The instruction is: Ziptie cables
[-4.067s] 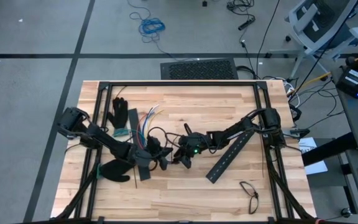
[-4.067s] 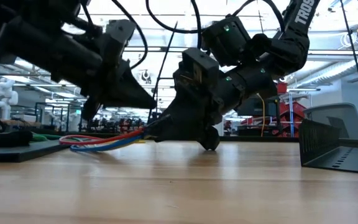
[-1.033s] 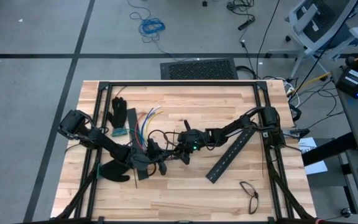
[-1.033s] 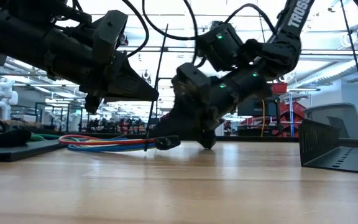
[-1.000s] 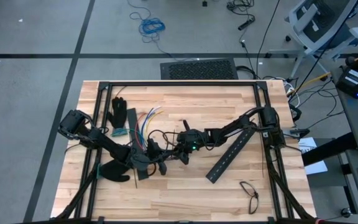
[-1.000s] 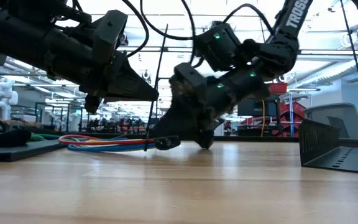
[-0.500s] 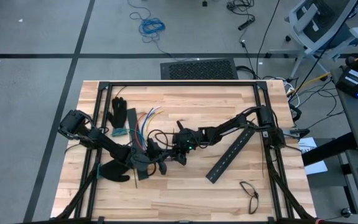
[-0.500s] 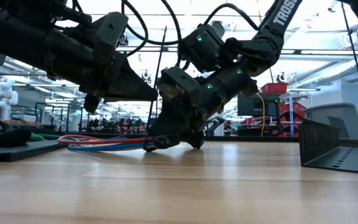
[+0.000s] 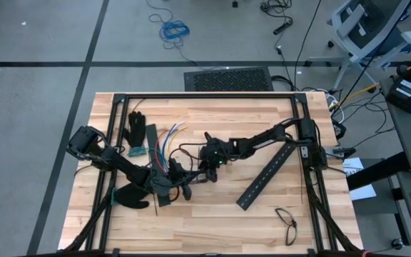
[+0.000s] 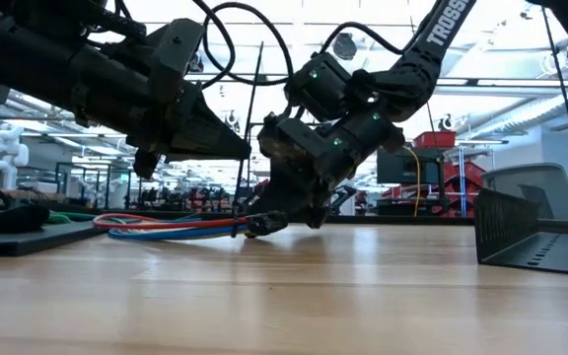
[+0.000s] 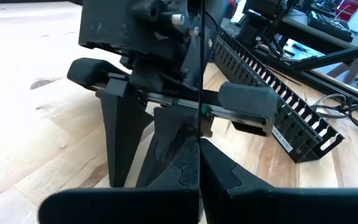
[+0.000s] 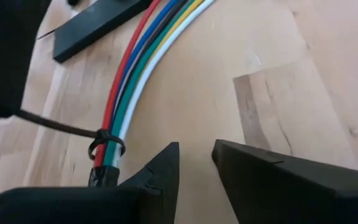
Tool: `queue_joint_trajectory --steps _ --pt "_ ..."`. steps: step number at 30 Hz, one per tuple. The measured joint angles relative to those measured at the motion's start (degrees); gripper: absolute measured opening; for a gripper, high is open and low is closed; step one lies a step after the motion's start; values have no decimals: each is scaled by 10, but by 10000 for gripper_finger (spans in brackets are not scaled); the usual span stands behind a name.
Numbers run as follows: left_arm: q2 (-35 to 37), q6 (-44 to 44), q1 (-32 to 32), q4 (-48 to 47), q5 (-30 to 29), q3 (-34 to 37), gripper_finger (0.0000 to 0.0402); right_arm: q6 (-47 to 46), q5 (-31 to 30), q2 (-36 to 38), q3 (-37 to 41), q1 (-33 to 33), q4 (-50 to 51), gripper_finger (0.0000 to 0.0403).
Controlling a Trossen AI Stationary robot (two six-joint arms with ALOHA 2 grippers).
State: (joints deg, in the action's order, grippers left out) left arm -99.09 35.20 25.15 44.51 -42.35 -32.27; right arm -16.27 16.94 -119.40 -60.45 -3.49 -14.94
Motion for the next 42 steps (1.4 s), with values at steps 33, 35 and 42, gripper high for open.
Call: queue_joint_trajectory --steps 33,35,42 --pt "0 4 1 0 0 0 0 -47 53 -13 53 17 -164 69" --pt "0 4 1 0 0 0 0 -45 53 -13 53 19 -161 69" --pt "0 4 1 -1 0 0 0 -47 48 -14 53 39 -158 69"
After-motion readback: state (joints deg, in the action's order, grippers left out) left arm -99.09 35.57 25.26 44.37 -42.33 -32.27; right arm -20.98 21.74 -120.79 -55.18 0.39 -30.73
